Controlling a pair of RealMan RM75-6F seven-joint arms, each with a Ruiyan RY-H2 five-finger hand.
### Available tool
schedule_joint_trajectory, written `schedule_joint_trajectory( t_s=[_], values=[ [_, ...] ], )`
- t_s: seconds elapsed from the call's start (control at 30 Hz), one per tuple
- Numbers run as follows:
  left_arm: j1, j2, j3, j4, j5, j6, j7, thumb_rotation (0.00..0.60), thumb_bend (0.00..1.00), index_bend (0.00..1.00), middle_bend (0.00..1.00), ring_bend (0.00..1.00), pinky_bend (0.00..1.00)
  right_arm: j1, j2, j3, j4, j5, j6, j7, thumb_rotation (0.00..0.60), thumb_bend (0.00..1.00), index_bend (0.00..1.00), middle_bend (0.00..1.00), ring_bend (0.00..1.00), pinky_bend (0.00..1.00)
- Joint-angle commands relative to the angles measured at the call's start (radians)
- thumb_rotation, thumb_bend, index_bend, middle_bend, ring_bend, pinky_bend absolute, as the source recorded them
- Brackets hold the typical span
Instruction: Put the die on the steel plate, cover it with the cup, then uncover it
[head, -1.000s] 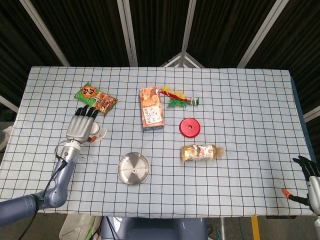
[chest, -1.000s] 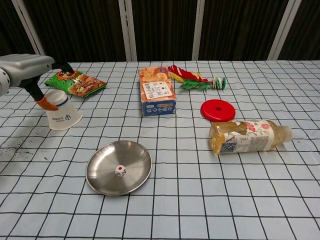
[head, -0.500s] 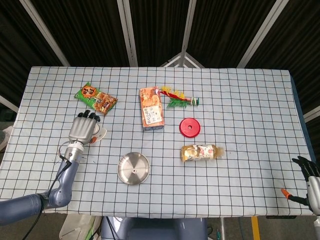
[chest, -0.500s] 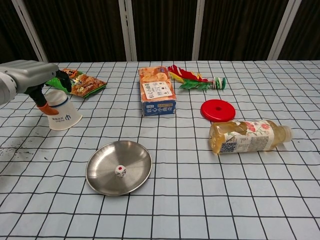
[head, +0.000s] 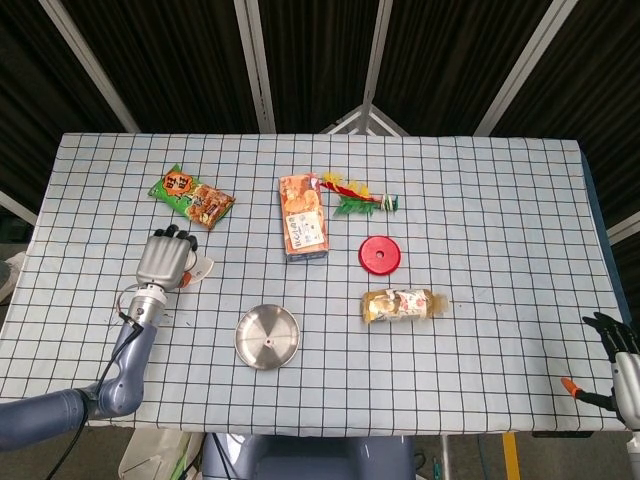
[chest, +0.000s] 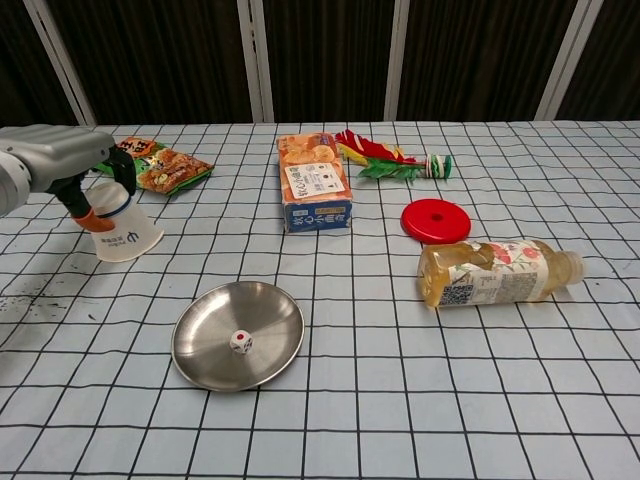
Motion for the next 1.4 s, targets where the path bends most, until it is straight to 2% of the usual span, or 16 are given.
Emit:
schedule_joint_trajectory(
  t_s=[0.03, 0.33, 0.57, 0.73, 0.83, 1.0, 1.2, 1.4],
  values=[
    [0.001, 0.0, 0.003, 0.002, 0.002, 0.003, -0.004, 0.6, 0.41, 0.4, 0.34, 0.24, 0.3, -0.001, 0.0, -0.001, -0.001, -0.001, 0.001, -0.001, 0.6, 0.06, 0.2, 0.14, 0.13, 0.0],
    [0.004, 0.007, 0.009, -0.006, 0.023, 0.021, -0.013, 0.6, 0.42, 0.4, 0.42, 0.35, 0.33, 0.0, -0.002, 0.0, 0.0, 0.0, 0.0, -0.004, 0.6, 0.06, 0.2, 0.14, 0.13, 0.0],
    [0.012, 0.031, 0.006, -0.049, 0.055, 0.045, -0.044, 0.6, 0.42, 0.4, 0.43, 0.35, 0.33, 0.001, -0.002, -0.001, -0.004, -0.001, -0.001, -0.006, 0.6, 0.06, 0.2, 0.14, 0.13, 0.0],
    [0.015, 0.085, -0.005, -0.173, 0.086, 0.068, -0.054, 0.6, 0.42, 0.4, 0.42, 0.33, 0.32, 0.002, -0.001, 0.0, -0.007, -0.002, 0.0, -0.005, 0.6, 0.06, 0.2, 0.14, 0.13, 0.0],
    [0.009, 0.132, 0.007, -0.292, 0.137, 0.082, -0.028, 0.6, 0.42, 0.4, 0.4, 0.31, 0.31, 0.002, -0.001, -0.001, -0.008, -0.005, 0.0, -0.004, 0.6, 0.06, 0.2, 0.14, 0.13, 0.0],
    [-0.009, 0.177, 0.032, -0.468, 0.16, 0.073, 0.038, 0.6, 0.41, 0.39, 0.38, 0.29, 0.31, -0.001, 0.003, -0.002, -0.013, -0.009, 0.007, -0.002, 0.6, 0.06, 0.2, 0.14, 0.13, 0.0],
    [-0.064, 0.181, 0.048, -0.646, 0.07, 0.068, 0.172, 0.6, 0.41, 0.38, 0.38, 0.29, 0.31, -0.005, 0.012, 0.002, -0.017, -0.008, 0.015, 0.016, 0.6, 0.06, 0.2, 0.14, 0.13, 0.0],
    [-0.126, 0.141, 0.048, -0.707, -0.058, 0.085, 0.272, 0.6, 0.41, 0.38, 0.38, 0.29, 0.31, -0.009, 0.017, 0.003, -0.016, -0.008, 0.019, 0.029, 0.6, 0.06, 0.2, 0.14, 0.13, 0.0]
  ],
)
